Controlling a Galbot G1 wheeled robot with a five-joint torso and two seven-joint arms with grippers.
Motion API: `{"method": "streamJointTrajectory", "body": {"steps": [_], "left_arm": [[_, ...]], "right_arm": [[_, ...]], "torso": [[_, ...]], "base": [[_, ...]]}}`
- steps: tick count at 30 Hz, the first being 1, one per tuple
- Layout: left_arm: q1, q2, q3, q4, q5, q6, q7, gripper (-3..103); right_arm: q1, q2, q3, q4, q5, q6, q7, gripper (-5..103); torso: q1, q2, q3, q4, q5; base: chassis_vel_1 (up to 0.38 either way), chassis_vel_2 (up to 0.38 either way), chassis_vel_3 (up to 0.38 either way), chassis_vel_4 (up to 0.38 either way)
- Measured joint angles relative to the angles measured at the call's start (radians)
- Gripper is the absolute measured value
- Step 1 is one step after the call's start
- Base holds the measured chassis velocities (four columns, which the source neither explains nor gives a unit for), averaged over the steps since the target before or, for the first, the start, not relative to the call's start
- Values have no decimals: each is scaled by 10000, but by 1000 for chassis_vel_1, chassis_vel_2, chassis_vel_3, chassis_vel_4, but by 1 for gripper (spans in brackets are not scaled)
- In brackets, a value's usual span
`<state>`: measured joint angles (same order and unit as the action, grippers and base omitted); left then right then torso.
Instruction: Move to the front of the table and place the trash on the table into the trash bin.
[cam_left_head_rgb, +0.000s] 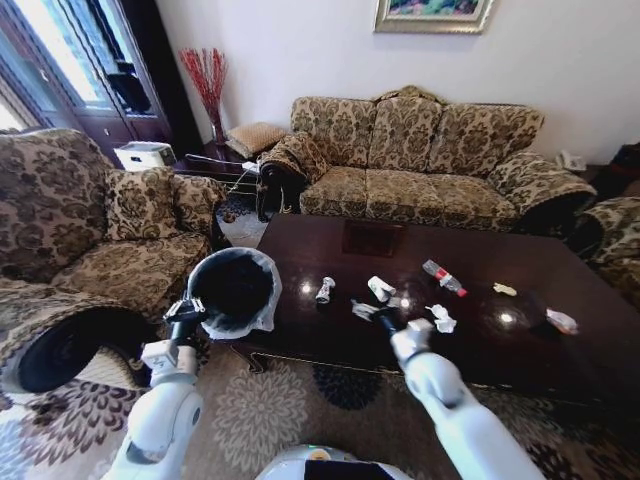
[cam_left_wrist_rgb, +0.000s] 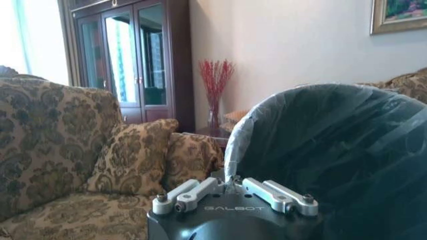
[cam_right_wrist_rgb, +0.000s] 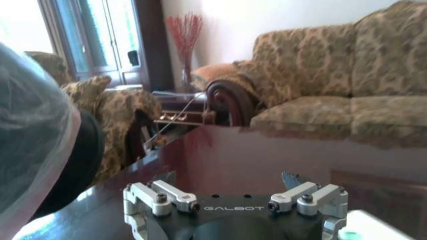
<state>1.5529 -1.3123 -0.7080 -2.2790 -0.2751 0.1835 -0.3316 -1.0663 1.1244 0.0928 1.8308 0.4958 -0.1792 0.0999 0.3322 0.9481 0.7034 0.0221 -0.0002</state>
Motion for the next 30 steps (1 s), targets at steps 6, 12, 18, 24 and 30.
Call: {"method": "streamJointTrajectory", "body": {"steps": [6,12,18,24,30], "left_arm": [[-414,539,-90,341,-813,199,-104,2],[-987,1182,-130,693,-1390,322,-175,2],[-1307,1618,-191,775,-1727,460,-229,2],[-1310,1684,-191,756,-1791,492,-234,2],[-1213,1700,-197,558,-1816,530,-235,2]], "right_arm": [[1112,690,-1160,-1643,-36,-147,607,100],[1599,1494,-1601,-2838,-175,-164,709,100],[2103,2135,-1782,-3834,-348,-94,714,100],[2479,2521,-1930,-4616,-486,23,695,99],[2740,2719,-1980,-5011,-594,86,660,78]], "torso": [[-8,0,-4,-5,-3],[-7,-5,-3,-6,-4],[-8,-6,-6,-4,-1],[-10,-6,-7,-4,0],[-10,-7,-8,-4,1]], "base": [[0,0,0,0],[0,0,0,0],[0,0,0,0],[0,0,0,0],[0,0,0,0]]}}
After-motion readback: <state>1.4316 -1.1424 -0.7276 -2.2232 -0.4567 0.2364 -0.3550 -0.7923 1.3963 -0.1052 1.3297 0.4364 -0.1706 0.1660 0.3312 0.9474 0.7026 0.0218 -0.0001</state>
